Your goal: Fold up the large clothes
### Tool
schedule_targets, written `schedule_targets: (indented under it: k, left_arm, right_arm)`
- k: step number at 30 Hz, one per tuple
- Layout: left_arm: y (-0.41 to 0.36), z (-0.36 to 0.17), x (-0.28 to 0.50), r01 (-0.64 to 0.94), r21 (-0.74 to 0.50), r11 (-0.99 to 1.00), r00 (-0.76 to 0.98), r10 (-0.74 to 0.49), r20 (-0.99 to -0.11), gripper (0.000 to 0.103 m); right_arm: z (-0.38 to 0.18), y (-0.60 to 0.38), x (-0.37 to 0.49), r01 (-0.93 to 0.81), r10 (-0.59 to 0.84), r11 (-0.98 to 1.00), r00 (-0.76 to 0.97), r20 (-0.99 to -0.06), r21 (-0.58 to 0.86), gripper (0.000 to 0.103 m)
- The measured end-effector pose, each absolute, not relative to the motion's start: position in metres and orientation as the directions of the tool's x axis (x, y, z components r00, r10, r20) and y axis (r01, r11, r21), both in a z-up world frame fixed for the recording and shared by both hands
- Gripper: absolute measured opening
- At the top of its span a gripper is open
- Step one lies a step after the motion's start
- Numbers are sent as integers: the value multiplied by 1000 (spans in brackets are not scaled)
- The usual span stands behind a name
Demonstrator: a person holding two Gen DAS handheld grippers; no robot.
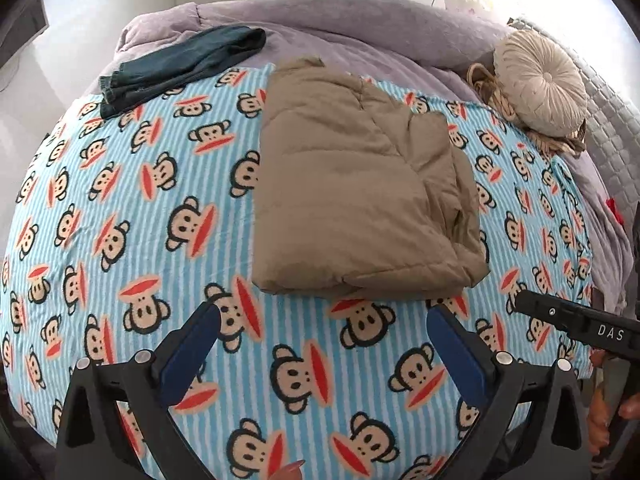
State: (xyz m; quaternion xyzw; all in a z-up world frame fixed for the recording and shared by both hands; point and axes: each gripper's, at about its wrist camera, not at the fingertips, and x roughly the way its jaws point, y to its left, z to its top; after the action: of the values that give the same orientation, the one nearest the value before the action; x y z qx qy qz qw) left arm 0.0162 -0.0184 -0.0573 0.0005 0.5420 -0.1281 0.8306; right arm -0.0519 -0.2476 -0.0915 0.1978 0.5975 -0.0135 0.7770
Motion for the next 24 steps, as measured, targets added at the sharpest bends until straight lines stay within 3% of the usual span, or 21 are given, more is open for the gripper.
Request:
schedule_targets:
  k: [7, 11, 24]
  left_arm:
    - [-14, -37, 18, 189, -101, 977, 420, -174, -891, 103]
    - [-12, -26, 20, 177, -80, 981, 448, -153, -881, 103]
    - [-8, 0, 22, 144, -25, 989, 520, -97, -849, 103]
  right_arm:
    - [-65, -242, -46, 242, 162, 937, 338, -927, 252, 84]
    - [-52, -236, -46, 225, 123, 950, 376, -918, 219, 103]
    - [-4, -220, -44, 211, -7, 971, 489, -872, 110, 103]
